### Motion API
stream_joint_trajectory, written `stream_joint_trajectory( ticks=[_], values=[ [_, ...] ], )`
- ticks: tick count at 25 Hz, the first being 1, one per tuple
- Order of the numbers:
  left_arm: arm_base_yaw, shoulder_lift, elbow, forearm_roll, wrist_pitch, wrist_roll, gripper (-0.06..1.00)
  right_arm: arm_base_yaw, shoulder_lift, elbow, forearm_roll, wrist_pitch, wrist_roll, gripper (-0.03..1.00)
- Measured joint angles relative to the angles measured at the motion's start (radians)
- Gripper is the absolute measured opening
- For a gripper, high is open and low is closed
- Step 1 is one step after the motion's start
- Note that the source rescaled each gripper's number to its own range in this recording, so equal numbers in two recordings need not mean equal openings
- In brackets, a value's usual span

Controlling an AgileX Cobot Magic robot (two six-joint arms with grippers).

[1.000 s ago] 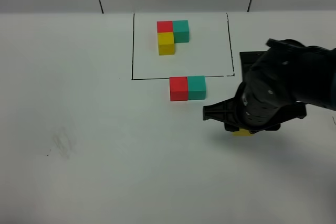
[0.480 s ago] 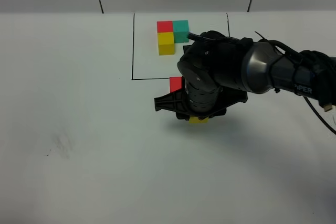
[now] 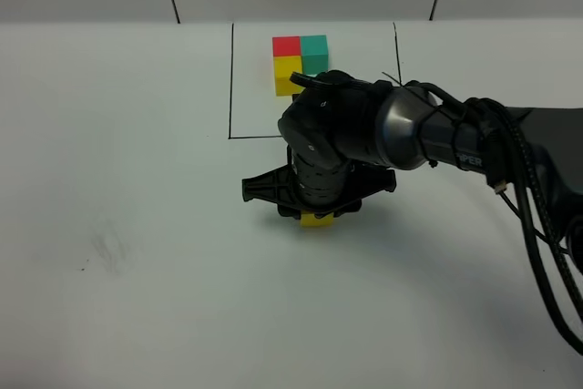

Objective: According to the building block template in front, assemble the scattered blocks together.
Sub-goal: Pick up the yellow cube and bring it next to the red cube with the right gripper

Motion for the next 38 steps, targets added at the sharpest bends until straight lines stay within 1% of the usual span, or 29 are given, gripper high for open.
stream_joint_trajectory(
  ticks=[6,18,30,38],
  values=[
    [0.0,0.0,0.0,0.0,0.0,0.0,0.66,0.01,0.048,-0.054,-0.036,0.008,0.001,0.0],
    [0.0,0.0,0.0,0.0,0.0,0.0,0.66,0.008,0.064,-0.066,-0.084,-0.018,0.019,0.0],
    [0.0,0.0,0.0,0.001,0.0,0.0,0.66,-0.004,0.064,-0.066,-0.091,-0.029,0.073,0.0],
    [0.0,0.0,0.0,0.001,0.0,0.0,0.66,-0.011,0.064,-0.066,-0.092,-0.038,0.081,0.0]
  ],
)
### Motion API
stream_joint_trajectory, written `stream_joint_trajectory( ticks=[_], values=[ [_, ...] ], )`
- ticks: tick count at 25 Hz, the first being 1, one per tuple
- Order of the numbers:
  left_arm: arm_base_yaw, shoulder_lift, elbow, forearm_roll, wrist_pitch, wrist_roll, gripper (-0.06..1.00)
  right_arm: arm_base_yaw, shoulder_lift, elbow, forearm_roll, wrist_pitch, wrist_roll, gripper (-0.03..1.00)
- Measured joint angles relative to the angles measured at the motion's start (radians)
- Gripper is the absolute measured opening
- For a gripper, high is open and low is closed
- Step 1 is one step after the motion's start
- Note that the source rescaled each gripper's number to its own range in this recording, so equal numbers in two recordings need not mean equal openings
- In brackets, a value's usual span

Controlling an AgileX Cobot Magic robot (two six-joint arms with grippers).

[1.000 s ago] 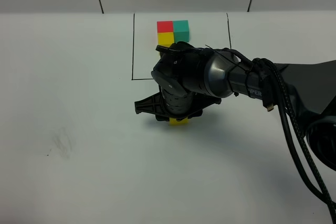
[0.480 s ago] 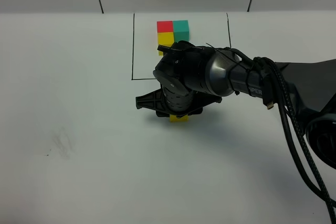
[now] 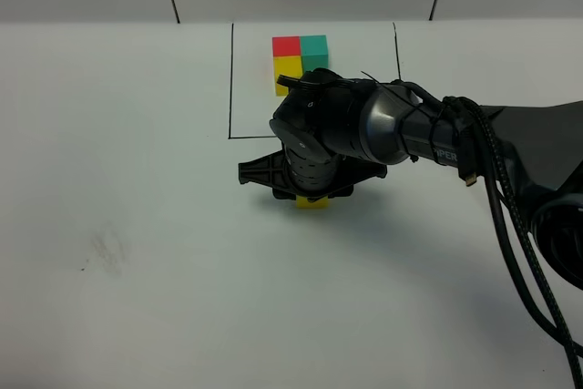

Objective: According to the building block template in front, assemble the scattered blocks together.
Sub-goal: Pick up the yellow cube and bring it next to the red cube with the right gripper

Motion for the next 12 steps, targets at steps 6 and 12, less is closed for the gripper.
stream_joint_trajectory(
  ticks=[6,12],
  values=[
    [0.0,0.0,0.0,0.0,0.0,0.0,0.66,0.0,0.001,0.0,-0.011,-0.013,0.003,0.0],
    [0.0,0.0,0.0,0.0,0.0,0.0,0.66,-0.002,0.003,0.0,-0.02,-0.03,0.01,0.0]
  ],
)
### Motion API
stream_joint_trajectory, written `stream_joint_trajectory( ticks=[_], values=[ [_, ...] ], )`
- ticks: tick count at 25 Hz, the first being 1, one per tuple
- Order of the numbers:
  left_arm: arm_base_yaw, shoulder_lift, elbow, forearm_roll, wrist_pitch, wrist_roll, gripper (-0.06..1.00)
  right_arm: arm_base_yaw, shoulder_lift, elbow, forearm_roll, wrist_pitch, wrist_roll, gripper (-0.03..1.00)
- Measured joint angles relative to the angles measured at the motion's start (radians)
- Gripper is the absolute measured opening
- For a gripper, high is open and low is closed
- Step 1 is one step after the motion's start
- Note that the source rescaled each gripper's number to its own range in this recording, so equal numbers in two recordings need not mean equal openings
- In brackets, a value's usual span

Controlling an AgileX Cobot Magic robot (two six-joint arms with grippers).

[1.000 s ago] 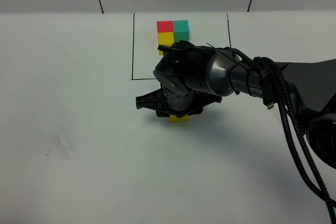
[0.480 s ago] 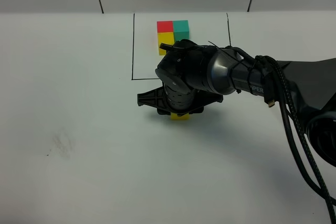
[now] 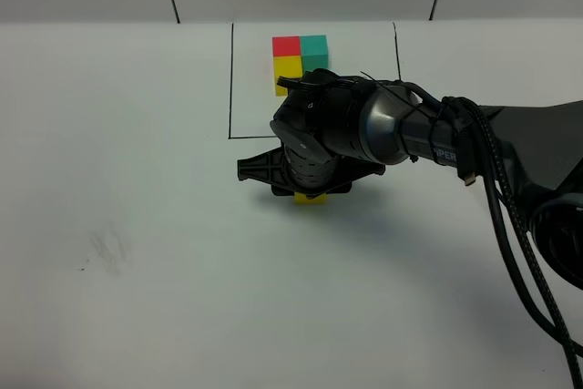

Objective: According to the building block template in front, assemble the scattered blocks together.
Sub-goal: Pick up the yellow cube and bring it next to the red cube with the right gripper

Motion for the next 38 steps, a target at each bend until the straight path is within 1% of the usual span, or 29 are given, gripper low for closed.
stream_joint_trajectory(
  ticks=[20,38],
  values=[
    [0.0,0.0,0.0,0.0,0.0,0.0,0.66,0.0,0.002,0.0,-0.023,-0.005,0.004,0.0],
    [0.0,0.0,0.0,0.0,0.0,0.0,0.66,0.0,0.0,0.0,-0.024,0.007,0.005,0.0]
  ],
)
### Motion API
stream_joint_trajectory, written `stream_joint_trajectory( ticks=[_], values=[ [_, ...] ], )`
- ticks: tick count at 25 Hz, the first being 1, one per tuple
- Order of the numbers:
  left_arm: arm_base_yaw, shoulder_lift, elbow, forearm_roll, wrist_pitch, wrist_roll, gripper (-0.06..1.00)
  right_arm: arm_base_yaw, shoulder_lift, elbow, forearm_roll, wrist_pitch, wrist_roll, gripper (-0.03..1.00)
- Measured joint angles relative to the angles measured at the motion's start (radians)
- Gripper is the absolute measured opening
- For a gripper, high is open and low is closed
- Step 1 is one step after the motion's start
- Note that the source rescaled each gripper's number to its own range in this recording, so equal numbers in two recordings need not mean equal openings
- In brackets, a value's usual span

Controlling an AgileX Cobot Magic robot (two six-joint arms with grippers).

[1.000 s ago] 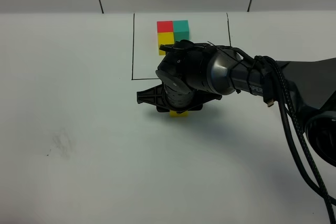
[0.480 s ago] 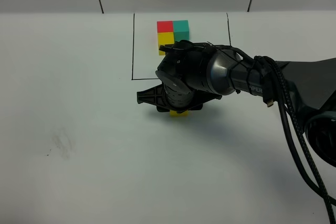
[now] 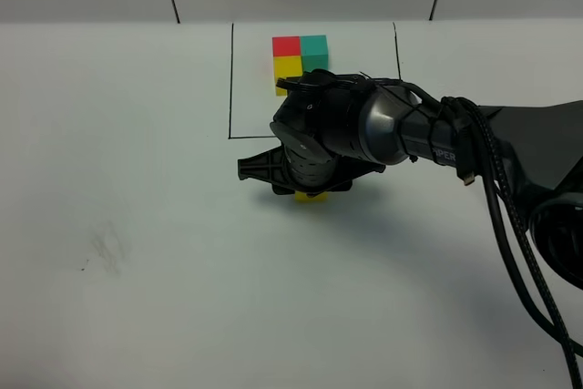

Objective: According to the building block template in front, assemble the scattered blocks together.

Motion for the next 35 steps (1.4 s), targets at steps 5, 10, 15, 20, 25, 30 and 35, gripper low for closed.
stream_joint_trajectory(
  ticks=[5,10,15,20,25,30,35],
  values=[
    [0.0,0.0,0.0,0.0,0.0,0.0,0.66,-0.001,-0.003,0.0,-0.003,0.029,0.0,0.0],
    [0.0,0.0,0.0,0.0,0.0,0.0,0.66,-0.003,-0.004,0.0,-0.004,0.05,0.0,0.32],
    [0.0,0.0,0.0,0.0,0.0,0.0,0.66,-0.006,-0.05,0.0,-0.005,0.049,0.0,0.88],
    [0.0,0.0,0.0,0.0,0.0,0.0,0.66,-0.006,-0.153,0.0,-0.022,0.07,-0.024,0.99],
    [0.0,0.0,0.0,0.0,0.0,0.0,0.66,-0.006,-0.285,0.0,-0.034,0.139,-0.165,1.0],
    [0.0,0.0,0.0,0.0,0.0,0.0,0.66,-0.02,-0.392,0.0,-0.032,0.24,-0.283,1.0],
    [0.0,0.0,0.0,0.0,0.0,0.0,0.66,-0.135,-0.467,0.018,-0.023,0.323,-0.38,1.0]
  ],
)
